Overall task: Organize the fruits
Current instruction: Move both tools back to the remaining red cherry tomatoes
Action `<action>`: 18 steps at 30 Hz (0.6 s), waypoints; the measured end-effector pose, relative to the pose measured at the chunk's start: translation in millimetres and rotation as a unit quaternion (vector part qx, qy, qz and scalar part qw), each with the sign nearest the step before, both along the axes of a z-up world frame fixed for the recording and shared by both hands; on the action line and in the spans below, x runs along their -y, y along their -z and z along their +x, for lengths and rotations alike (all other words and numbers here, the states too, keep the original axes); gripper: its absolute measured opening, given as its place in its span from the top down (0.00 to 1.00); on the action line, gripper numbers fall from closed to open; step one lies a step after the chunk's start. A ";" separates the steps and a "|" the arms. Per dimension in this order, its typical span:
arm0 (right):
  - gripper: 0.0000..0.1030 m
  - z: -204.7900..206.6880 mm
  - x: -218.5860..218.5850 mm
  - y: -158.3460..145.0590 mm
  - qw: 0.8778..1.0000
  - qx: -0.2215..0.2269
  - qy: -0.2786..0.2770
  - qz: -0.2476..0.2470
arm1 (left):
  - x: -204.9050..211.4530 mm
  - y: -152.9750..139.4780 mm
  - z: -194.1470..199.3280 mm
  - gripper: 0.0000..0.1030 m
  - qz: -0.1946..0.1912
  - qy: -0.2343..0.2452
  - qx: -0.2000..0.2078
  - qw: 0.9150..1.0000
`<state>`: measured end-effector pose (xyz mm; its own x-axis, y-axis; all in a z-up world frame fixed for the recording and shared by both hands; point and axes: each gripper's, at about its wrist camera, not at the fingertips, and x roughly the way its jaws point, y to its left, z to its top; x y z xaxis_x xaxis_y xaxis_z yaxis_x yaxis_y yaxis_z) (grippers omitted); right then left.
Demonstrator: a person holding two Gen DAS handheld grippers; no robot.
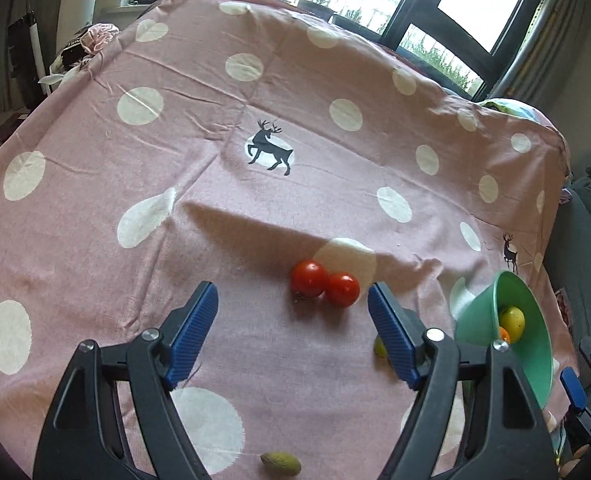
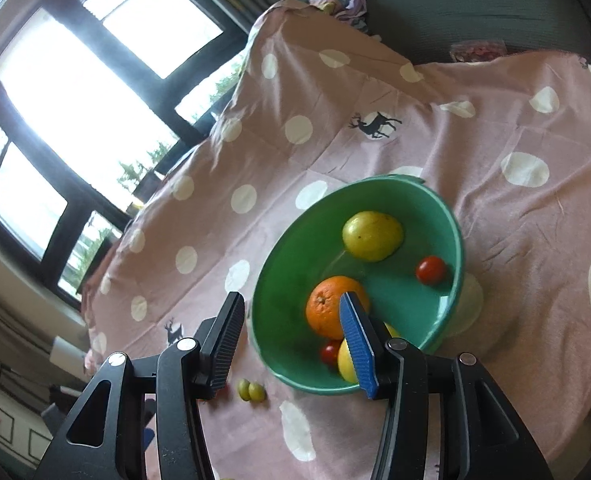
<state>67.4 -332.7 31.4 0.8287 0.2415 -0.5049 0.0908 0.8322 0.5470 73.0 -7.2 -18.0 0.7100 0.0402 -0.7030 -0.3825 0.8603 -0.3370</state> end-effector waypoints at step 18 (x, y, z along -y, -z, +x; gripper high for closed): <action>0.56 96.0 -174.5 59.4 0.960 -0.140 -0.206 -0.127 | -49.7 32.4 15.5 0.47 -0.103 -0.050 -0.029 0.993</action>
